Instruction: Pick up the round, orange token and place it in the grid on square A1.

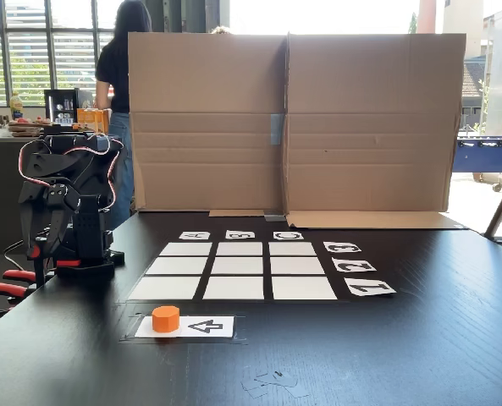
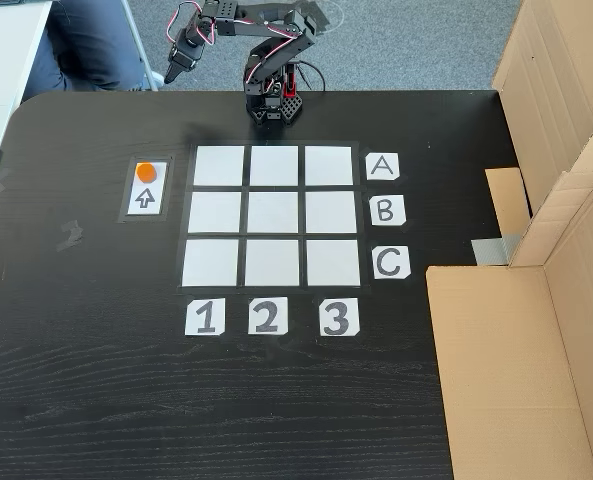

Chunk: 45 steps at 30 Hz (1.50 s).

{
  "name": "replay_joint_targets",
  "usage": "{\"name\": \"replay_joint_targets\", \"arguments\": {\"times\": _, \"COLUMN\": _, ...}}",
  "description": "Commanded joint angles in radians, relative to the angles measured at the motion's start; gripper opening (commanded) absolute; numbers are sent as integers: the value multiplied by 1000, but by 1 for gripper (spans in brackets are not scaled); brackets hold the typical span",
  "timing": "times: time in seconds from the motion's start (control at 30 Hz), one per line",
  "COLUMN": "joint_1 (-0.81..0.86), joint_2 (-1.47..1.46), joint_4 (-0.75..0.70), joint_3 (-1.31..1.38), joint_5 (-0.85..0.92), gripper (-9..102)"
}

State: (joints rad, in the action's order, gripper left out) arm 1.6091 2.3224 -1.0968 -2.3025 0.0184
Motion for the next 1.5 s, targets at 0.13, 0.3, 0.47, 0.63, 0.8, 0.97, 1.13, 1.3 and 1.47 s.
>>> {"name": "replay_joint_targets", "arguments": {"times": 0.13, "joint_1": -14, "joint_2": -186, "joint_4": -58, "joint_3": 212, "joint_5": 6, "gripper": 17}}
{"name": "replay_joint_targets", "arguments": {"times": 0.3, "joint_1": -66, "joint_2": -353, "joint_4": -206, "joint_3": 390, "joint_5": -12, "gripper": 18}}
{"name": "replay_joint_targets", "arguments": {"times": 0.47, "joint_1": -138, "joint_2": -534, "joint_4": -307, "joint_3": 581, "joint_5": -81, "gripper": 19}}
{"name": "replay_joint_targets", "arguments": {"times": 0.63, "joint_1": -193, "joint_2": -680, "joint_4": -371, "joint_3": 747, "joint_5": -112, "gripper": 21}}
{"name": "replay_joint_targets", "arguments": {"times": 0.8, "joint_1": -239, "joint_2": -790, "joint_4": -423, "joint_3": 897, "joint_5": -135, "gripper": 24}}
{"name": "replay_joint_targets", "arguments": {"times": 0.97, "joint_1": -279, "joint_2": -917, "joint_4": -433, "joint_3": 1039, "joint_5": -184, "gripper": 27}}
{"name": "replay_joint_targets", "arguments": {"times": 1.13, "joint_1": -314, "joint_2": -1057, "joint_4": -437, "joint_3": 1197, "joint_5": -222, "gripper": 30}}
{"name": "replay_joint_targets", "arguments": {"times": 1.3, "joint_1": -353, "joint_2": -1150, "joint_4": -437, "joint_3": 1302, "joint_5": -227, "gripper": 32}}
{"name": "replay_joint_targets", "arguments": {"times": 1.47, "joint_1": -394, "joint_2": -1201, "joint_4": -437, "joint_3": 1333, "joint_5": -229, "gripper": 34}}
